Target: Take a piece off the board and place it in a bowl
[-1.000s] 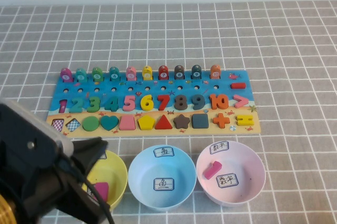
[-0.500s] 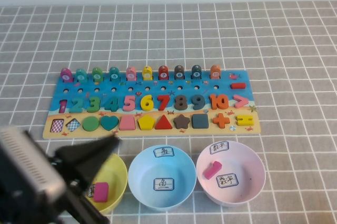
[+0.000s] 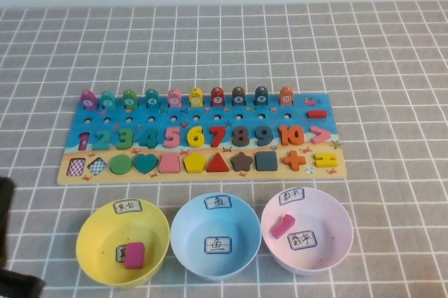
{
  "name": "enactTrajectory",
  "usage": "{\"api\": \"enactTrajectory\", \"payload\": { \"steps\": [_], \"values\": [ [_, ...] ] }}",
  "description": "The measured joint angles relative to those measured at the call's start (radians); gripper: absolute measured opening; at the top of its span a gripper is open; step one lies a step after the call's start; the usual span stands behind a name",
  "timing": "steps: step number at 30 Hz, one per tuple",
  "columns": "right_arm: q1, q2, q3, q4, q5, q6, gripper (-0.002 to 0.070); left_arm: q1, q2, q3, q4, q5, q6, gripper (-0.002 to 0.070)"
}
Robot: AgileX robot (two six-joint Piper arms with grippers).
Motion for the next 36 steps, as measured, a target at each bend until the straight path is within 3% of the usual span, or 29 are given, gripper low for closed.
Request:
{"api": "enactTrajectory", "payload": {
  "steps": [5,14,19,26,36],
  "values": [
    [0.0,0.0,0.0,0.0,0.0,0.0,-0.0018,0.119,-0.142,0.0,-0.039,0.143,0.078,-0.0003],
    [0.0,0.0,0.0,0.0,0.0,0.0,-0.0018,0.32,-0.422,0.0,-0.048,0.556,0.125,-0.0003],
    [0.0,0.0,0.0,0.0,0.0,0.0,-0.0018,0.388,-0.493,0.002,0.071,0.73,0.04,-0.0003],
    [0.0,0.0,0.0,0.0,0.0,0.0,-0.0018,0.416,-0.495,0.002,0.281,0.966,-0.236,-0.0003],
    [0.0,0.0,0.0,0.0,0.0,0.0,-0.0018,0.416,-0.495,0.002,0.303,1.027,-0.262,-0.0003]
  ]
}}
